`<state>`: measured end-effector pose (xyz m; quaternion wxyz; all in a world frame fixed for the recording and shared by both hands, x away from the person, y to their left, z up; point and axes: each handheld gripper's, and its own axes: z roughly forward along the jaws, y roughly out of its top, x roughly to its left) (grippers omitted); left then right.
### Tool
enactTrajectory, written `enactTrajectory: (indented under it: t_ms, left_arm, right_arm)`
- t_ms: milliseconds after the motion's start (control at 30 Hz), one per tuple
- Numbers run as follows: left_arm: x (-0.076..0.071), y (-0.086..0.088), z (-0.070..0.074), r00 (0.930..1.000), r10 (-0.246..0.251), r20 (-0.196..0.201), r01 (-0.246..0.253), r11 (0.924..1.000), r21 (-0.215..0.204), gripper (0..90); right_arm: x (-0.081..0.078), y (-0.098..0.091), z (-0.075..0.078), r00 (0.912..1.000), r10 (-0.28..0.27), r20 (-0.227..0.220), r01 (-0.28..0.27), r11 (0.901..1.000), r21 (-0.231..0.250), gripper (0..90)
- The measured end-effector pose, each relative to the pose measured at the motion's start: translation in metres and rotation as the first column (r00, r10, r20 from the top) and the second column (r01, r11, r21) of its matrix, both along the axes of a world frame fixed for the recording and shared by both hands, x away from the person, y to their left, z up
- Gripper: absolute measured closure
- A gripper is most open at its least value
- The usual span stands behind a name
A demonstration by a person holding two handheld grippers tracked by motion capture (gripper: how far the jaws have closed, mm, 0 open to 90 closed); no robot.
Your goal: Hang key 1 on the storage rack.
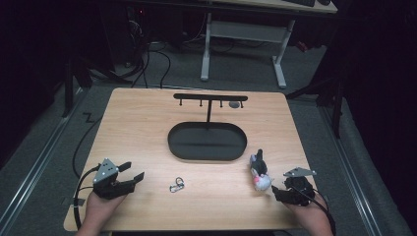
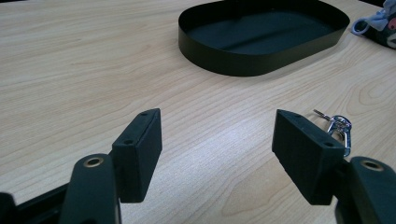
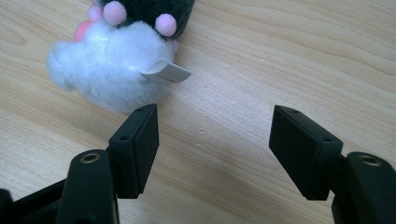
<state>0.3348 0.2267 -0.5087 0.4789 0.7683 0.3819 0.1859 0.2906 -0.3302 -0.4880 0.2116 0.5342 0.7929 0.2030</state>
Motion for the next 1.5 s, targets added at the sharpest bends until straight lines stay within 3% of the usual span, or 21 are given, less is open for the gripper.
enactTrajectory:
  t_ms: [533, 833, 1100, 1500]
  left_arm:
    - [-0.001, -0.002, 0.000, 0.9999, -0.015, 0.001, 0.015, 0.9999, 0.000, 33.4]
    - [-0.001, -0.003, 0.000, 0.9998, -0.022, 0.001, 0.022, 0.9998, 0.002, 33.4]
    - [-0.001, -0.004, 0.000, 0.9996, -0.028, 0.000, 0.028, 0.9996, 0.001, 33.4]
    - [0.000, -0.004, 0.000, 0.9994, -0.033, 0.002, 0.033, 0.9994, 0.003, 33.4]
  right_arm:
    - [0.009, 0.014, 0.010, 0.9913, 0.056, -0.119, -0.063, 0.9960, -0.063, 32.2]
    - [0.016, 0.023, 0.014, 0.9691, 0.090, -0.230, -0.105, 0.9932, -0.051, 27.6]
    - [0.024, 0.034, 0.021, 0.9512, 0.104, -0.291, -0.119, 0.9923, -0.035, 21.1]
    - [0.045, 0.055, 0.023, 0.9366, 0.117, -0.330, -0.138, 0.9897, -0.039, 15.5]
